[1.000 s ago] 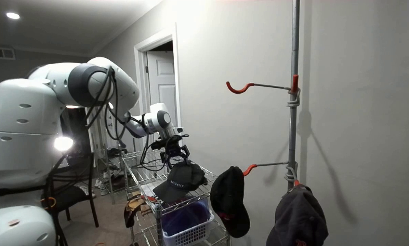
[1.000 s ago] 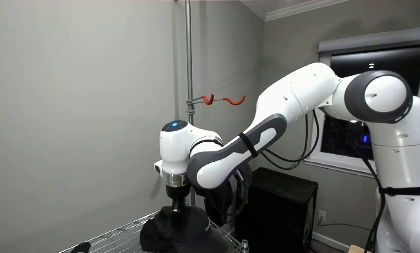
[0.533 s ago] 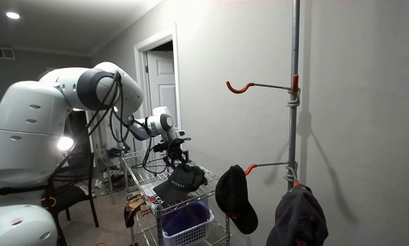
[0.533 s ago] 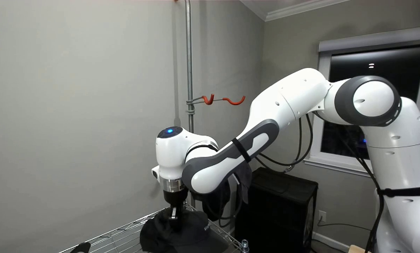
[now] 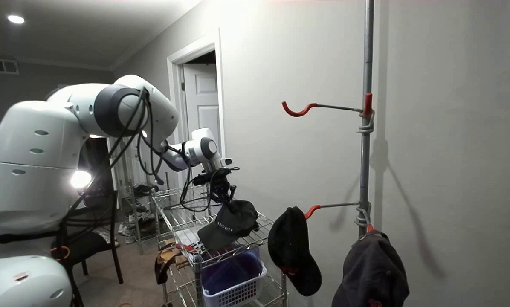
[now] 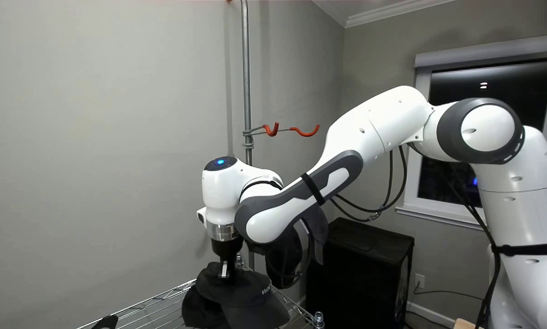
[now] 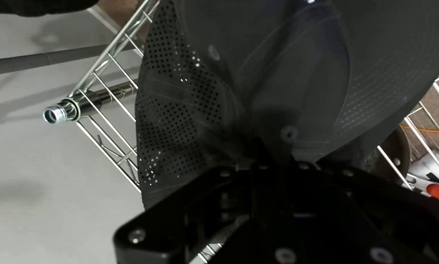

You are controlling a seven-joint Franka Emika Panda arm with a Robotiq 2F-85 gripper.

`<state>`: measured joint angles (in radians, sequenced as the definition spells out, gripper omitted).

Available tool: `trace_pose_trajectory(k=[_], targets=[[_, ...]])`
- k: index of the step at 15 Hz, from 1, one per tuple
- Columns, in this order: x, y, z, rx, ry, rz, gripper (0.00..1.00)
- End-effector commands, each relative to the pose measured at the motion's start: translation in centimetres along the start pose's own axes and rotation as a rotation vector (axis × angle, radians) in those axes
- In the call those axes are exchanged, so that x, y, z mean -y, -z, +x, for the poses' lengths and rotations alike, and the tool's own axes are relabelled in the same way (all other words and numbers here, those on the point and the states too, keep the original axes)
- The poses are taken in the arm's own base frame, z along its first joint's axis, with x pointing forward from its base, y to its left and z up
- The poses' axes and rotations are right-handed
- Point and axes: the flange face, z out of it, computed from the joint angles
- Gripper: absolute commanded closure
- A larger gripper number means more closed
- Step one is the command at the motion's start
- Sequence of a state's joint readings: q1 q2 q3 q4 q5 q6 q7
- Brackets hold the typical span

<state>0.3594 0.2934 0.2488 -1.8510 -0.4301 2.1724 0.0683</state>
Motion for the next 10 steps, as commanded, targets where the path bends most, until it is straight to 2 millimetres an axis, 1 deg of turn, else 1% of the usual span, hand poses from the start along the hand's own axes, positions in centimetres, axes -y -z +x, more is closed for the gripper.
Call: trace_pose_trajectory(k=[1,2,3,5,10], targets=[[-0.8,2.1,-0.8,0.017,-0.046,-0.045,0.99],[-1.1,2.8,-1.1,0.02,-0.064,-0.072,0.97],[-1.4,3.4,-1.3,0.02,-0.078,-0.106,0.97],[-1.7,5.3,-1.7,0.016,-0.11,-0.166,0.97],[-1.9,10.8,-2.7,0.002,-0.19,-0.299,0.97]])
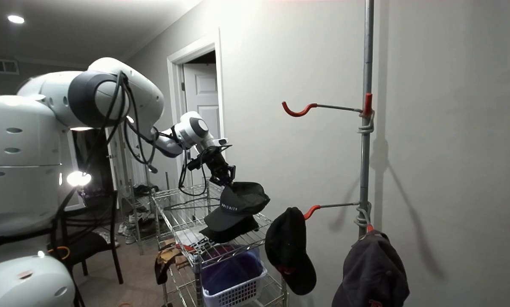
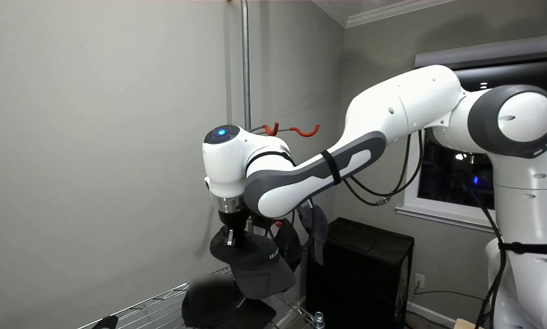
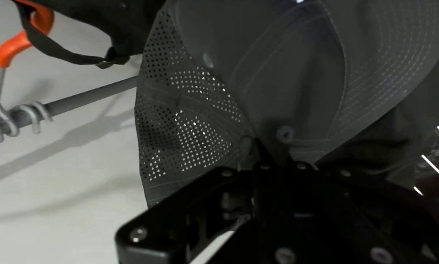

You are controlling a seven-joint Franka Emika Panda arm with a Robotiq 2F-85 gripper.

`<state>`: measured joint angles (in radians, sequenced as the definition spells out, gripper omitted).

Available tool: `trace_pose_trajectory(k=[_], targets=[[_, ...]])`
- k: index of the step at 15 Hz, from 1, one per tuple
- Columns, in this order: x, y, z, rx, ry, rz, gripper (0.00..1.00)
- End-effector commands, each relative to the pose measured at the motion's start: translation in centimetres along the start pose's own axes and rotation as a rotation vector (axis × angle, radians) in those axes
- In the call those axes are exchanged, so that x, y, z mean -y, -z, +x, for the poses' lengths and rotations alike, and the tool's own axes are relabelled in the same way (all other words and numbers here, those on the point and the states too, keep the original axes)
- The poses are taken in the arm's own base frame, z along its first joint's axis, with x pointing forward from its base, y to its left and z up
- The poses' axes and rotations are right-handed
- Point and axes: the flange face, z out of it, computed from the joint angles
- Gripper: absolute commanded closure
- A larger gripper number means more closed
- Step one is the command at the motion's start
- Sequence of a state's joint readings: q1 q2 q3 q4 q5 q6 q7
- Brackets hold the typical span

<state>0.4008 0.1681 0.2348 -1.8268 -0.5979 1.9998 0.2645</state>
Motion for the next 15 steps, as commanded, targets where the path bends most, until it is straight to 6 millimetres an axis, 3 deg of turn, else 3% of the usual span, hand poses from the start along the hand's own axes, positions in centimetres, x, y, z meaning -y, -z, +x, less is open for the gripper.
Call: trace_pose_trajectory(k=[1,8,15], targets=[[-1.2,4.4,-1.5,-0.001,-0.065,-0.099,0.97],[-2.8,12.9,-6.1,0.023,-0.125,-0.171,0.97],[-6.3,18.5,-10.7,0.054,-0.199,-0.226,0.97]])
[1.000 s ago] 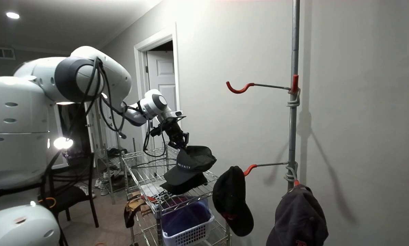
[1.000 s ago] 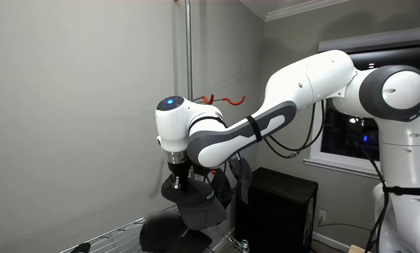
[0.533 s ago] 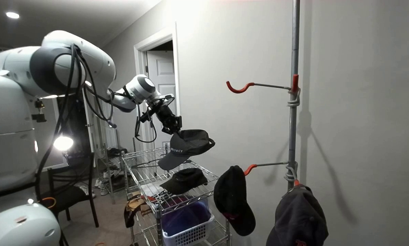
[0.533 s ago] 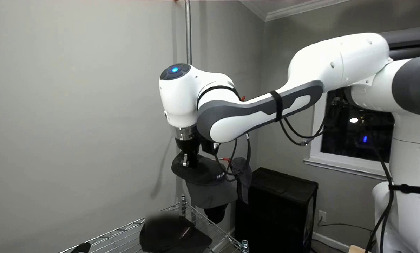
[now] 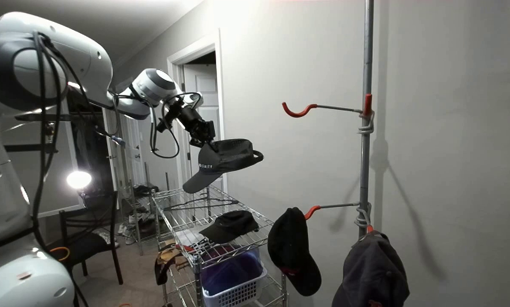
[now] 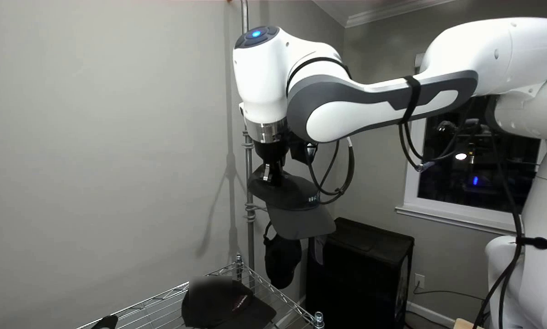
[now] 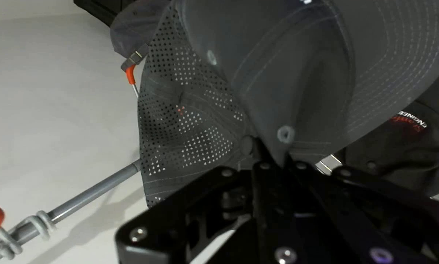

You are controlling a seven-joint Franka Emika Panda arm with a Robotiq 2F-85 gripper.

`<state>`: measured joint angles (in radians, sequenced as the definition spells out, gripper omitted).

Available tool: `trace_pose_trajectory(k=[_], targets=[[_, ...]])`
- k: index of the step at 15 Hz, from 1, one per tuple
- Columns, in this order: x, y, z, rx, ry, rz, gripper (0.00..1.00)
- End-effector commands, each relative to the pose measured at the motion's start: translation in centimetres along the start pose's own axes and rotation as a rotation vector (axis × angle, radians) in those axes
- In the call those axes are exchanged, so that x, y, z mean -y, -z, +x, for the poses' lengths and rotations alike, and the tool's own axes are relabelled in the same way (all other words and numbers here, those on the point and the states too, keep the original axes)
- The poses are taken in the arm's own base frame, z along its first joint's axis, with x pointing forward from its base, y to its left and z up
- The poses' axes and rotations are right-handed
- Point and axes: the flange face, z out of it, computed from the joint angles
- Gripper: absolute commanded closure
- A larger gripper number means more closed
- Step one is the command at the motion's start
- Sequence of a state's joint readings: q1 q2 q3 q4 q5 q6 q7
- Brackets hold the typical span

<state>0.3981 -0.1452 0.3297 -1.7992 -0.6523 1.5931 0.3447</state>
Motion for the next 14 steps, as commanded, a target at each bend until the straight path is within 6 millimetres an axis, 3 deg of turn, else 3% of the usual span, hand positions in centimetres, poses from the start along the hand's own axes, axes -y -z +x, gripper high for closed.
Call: trace_pose_trajectory(k=[1,5,9,14], targets=[[-2.7,2.0,-2.7,0.017,-0.017,-0.034,0.97],[-5.1,4.4,-4.1,-0.002,0.02,-0.048,0.97],[-8.2,5.0,-4.9,-0.04,0.038,-0.091,0.97],[-15.4,4.3,-6.8,-0.113,0.041,-0.149,0.97]])
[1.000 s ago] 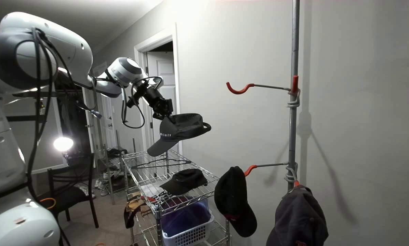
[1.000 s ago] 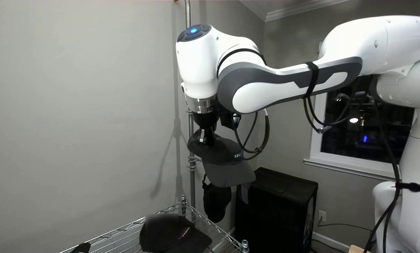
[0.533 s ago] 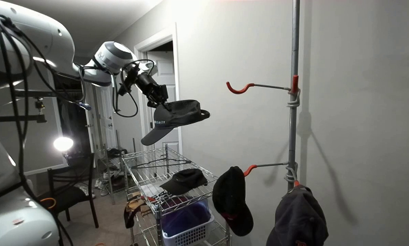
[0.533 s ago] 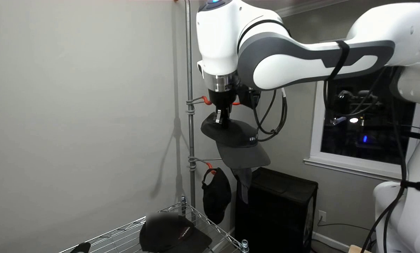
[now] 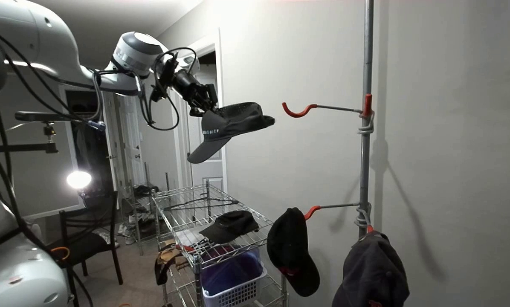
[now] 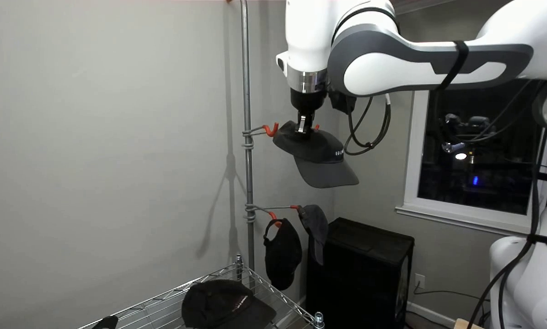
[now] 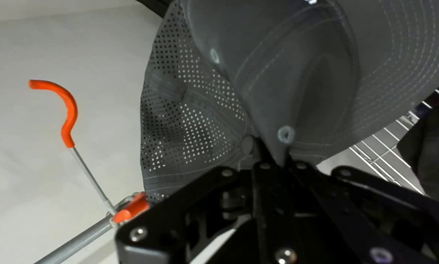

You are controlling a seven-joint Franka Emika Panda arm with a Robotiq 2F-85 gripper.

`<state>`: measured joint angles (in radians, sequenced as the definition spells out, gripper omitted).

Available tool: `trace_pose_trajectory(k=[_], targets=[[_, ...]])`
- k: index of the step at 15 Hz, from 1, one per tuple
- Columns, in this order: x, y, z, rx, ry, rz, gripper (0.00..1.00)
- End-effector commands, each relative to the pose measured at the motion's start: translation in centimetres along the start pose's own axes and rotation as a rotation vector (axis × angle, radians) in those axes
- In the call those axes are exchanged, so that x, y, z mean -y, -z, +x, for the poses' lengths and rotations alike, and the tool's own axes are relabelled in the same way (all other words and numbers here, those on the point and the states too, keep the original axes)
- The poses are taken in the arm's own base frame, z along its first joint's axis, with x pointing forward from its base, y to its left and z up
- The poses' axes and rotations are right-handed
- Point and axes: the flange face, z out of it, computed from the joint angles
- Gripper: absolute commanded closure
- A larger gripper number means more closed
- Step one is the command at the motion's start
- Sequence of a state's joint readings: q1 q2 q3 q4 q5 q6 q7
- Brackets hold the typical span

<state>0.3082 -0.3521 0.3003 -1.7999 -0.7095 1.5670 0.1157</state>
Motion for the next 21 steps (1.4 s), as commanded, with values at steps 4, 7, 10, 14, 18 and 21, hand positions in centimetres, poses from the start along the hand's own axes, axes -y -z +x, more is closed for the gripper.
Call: trace_pose_trajectory(k=[4,7,10,14,18,21], targets=[[-11.6,-3.8,-3.5,-0.148,0.03,-0.051,0.97],[-16.4,-6.6,-4.5,-0.21,0.031,-0.067,0.97],[-20.1,-9.2,-5.4,-0.268,0.022,-0.098,0.97],[-23.4,-13.0,-6.1,-0.325,0.018,-0.104,0.97],[-25.5,-17.1,-6.8,-0.318,0.014,-0.077,0.97],[-25.1,-20.2,-7.2,-0.294,0.049,-0.02,0.97]])
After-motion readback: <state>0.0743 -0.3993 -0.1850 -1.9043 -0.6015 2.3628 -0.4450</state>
